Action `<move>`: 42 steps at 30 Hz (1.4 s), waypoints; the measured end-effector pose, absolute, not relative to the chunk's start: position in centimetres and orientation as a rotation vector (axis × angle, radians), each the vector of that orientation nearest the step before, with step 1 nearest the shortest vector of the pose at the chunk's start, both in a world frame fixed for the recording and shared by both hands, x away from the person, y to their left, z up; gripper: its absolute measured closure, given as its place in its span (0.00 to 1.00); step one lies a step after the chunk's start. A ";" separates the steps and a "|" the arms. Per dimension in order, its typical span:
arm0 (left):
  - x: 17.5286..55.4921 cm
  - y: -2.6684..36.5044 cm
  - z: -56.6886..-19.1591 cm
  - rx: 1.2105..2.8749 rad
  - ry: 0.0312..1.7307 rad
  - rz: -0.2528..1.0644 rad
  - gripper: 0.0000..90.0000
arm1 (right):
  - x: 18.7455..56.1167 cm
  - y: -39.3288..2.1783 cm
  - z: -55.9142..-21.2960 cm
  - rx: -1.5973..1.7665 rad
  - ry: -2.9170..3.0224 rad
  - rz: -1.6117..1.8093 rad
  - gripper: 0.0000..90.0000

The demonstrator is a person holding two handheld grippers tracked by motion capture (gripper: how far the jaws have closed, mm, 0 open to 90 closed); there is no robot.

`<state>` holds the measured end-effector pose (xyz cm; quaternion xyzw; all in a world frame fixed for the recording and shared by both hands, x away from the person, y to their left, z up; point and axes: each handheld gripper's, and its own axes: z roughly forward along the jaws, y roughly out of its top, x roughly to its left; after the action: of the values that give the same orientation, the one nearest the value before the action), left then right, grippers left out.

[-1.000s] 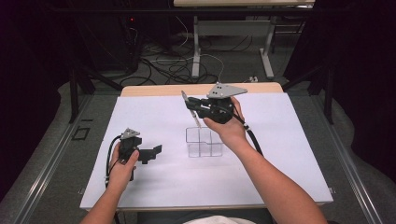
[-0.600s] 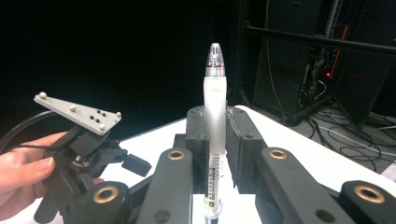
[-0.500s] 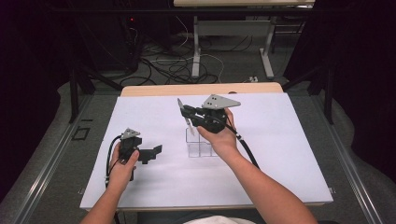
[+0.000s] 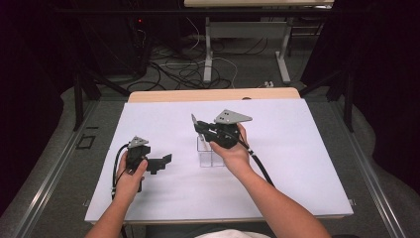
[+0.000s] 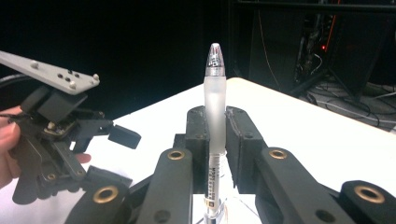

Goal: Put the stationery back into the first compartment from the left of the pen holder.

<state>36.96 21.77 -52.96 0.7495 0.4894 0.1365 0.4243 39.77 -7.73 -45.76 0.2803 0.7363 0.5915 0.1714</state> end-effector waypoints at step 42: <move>37.5 21.0 -53.0 1.900 1.199 0.329 0.03 | 37.7 -10.1 -46.9 0.837 2.181 1.580 0.65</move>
<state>37.50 20.99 -52.96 0.7587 0.4788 0.1312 0.4217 37.70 -10.14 -46.93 0.2931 0.7633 0.5529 0.1603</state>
